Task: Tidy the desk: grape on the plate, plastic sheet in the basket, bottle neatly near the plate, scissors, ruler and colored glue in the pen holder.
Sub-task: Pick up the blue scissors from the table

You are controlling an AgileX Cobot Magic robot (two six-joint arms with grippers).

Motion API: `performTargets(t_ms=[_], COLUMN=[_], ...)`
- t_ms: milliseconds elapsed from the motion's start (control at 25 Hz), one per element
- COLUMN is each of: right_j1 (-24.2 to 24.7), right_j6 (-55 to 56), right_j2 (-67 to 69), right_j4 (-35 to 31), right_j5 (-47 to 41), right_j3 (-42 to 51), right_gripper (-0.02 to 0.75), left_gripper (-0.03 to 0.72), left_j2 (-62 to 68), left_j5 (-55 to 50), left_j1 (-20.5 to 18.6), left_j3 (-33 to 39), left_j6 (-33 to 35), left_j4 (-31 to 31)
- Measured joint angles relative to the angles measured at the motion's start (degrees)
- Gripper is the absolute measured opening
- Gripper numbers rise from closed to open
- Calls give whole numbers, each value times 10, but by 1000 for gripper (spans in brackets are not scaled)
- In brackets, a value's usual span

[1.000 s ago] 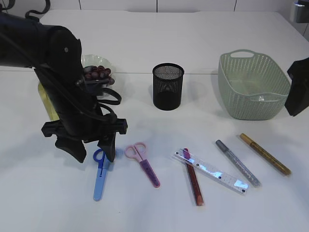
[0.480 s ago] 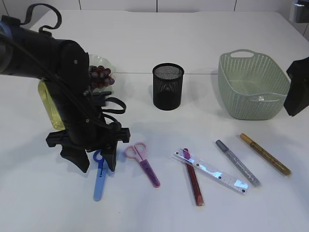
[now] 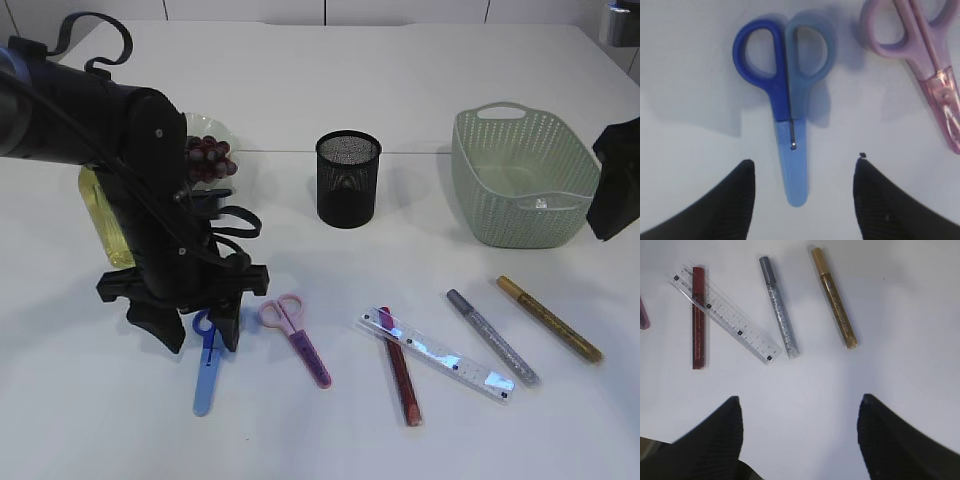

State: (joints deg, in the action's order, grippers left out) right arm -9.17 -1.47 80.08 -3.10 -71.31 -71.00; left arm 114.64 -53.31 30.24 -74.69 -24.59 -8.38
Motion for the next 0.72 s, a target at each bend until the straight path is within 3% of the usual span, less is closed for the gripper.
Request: performTargets(t_ms=[720], right_j1=[0], right_j6=[0], right_j2=[0], right_j4=[-2], right_j5=[0], right_j3=[0], right_gripper=[557], left_gripper=[421], left_j2=[23], left_j5=[8], left_j1=[0], left_j3=[0], left_j6=[0], left_j4=[1])
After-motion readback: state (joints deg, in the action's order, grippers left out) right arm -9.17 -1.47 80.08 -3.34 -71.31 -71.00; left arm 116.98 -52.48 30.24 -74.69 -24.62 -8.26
